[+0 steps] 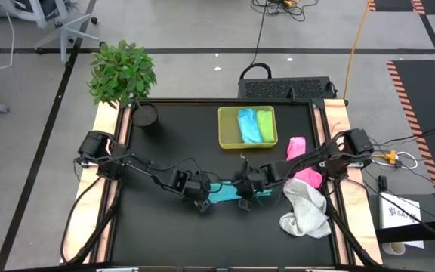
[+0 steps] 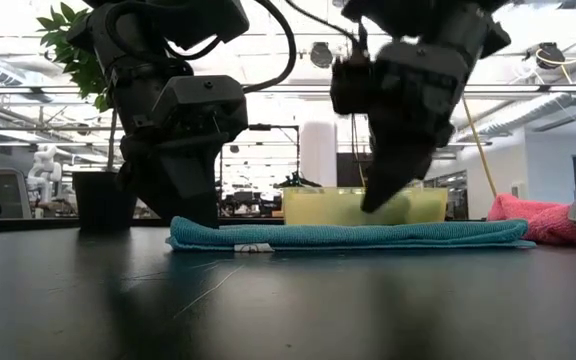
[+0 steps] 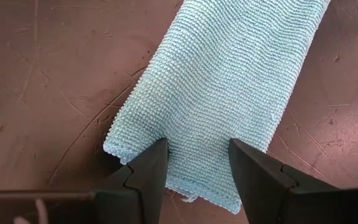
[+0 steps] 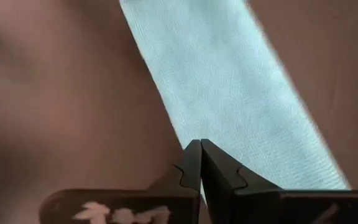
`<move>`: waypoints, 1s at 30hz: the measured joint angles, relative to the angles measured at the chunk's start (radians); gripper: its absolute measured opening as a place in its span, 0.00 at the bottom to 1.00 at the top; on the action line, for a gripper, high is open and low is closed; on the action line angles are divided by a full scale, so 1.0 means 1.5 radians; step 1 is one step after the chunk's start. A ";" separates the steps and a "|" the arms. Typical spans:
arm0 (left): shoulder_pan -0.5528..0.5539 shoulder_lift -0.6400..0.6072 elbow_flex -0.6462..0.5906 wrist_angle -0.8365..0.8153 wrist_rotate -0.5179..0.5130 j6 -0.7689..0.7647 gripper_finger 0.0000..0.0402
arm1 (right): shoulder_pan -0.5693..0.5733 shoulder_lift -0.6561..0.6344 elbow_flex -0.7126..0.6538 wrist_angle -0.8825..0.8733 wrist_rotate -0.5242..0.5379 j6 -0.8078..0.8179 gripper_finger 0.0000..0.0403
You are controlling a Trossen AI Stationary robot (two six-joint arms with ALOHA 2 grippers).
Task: Fold microfiber towels
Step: Fold the blue microfiber cloth
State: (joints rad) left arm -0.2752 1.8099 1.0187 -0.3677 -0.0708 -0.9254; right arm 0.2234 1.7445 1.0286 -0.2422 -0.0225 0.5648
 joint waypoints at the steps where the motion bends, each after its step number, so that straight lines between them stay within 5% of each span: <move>1: 0.000 0.000 0.000 0.000 0.000 -0.001 0.44 | 0.000 0.005 -0.001 -0.005 -0.005 -0.001 0.00; 20: 0.000 0.001 0.000 0.006 0.002 -0.014 0.44 | 0.001 0.005 0.001 -0.221 -0.022 -0.054 0.00; 30: 0.000 0.001 0.000 -0.001 0.002 -0.016 0.44 | 0.000 -0.108 -0.002 -0.202 0.015 -0.049 0.00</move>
State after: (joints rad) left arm -0.2752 1.8111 1.0187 -0.3691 -0.0677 -0.9491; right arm 0.2226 1.5819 1.0256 -0.5445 0.0007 0.4919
